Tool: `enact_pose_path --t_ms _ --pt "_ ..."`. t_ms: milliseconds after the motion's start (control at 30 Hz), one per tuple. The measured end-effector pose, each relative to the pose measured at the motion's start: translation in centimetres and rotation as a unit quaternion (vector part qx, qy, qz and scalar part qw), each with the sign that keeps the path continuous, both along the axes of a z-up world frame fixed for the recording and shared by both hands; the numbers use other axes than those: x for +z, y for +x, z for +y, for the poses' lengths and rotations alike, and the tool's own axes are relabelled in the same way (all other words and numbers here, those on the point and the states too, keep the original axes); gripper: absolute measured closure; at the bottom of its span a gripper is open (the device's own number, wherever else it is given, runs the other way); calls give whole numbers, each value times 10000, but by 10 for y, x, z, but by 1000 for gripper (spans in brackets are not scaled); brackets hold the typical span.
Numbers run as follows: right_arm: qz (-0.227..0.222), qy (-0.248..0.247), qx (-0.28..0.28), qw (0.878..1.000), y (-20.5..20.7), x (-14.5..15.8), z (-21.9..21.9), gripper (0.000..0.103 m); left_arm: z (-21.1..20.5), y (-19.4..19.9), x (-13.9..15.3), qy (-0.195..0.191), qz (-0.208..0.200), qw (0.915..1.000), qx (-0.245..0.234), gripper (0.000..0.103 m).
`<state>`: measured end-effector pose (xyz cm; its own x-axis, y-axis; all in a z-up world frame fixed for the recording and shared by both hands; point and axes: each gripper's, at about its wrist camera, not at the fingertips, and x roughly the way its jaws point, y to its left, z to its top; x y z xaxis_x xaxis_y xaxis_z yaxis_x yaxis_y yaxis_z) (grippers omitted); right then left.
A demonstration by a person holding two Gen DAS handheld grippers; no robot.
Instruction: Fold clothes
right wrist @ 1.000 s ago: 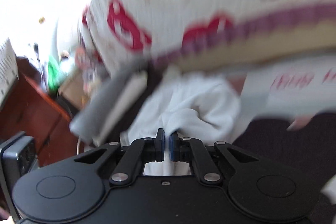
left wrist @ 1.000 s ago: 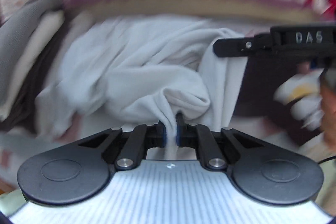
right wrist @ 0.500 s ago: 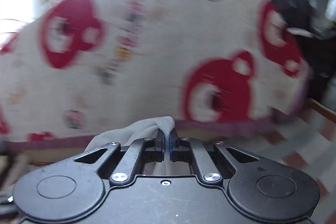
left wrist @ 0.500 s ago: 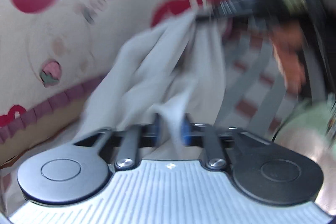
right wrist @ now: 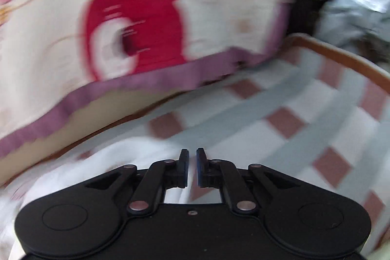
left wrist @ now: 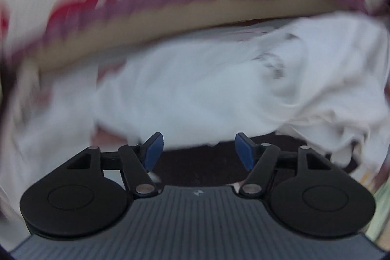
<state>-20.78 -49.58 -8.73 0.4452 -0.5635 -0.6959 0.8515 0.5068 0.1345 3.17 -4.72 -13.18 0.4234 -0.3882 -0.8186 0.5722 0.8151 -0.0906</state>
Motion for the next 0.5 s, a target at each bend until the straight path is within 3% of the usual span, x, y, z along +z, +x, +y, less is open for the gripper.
enact_pose_path --t_ms 67,133,200,233,300,400,467,500 --pt "136 -310 64 9994 4 6 4 93 20 16 -13 -597 586 9954 466 38" --pt "58 -273 218 9994 9 7 13 89 35 25 -24 -1110 1029 9849 842 38" --pt "-307 277 588 9974 19 4 24 88 45 31 -34 -1370 1314 9755 1111 38" --pt "-531 649 762 9936 27 0 30 85 46 35 -38 -1415 1385 9727 1212 38" --pt "-934 1384 1164 9791 51 -9 47 65 48 40 -44 -1505 1481 9675 1392 38" --pt "-1373 1977 1810 9536 94 -21 77 63 56 44 -46 -1710 1569 9594 1602 38" --pt "-1409 2090 2228 9417 117 -31 98 60 60 44 -43 -1772 1513 9583 1653 38" --pt "-1206 2030 2416 9412 129 -36 105 57 62 44 -40 -1772 1428 9601 1626 38"
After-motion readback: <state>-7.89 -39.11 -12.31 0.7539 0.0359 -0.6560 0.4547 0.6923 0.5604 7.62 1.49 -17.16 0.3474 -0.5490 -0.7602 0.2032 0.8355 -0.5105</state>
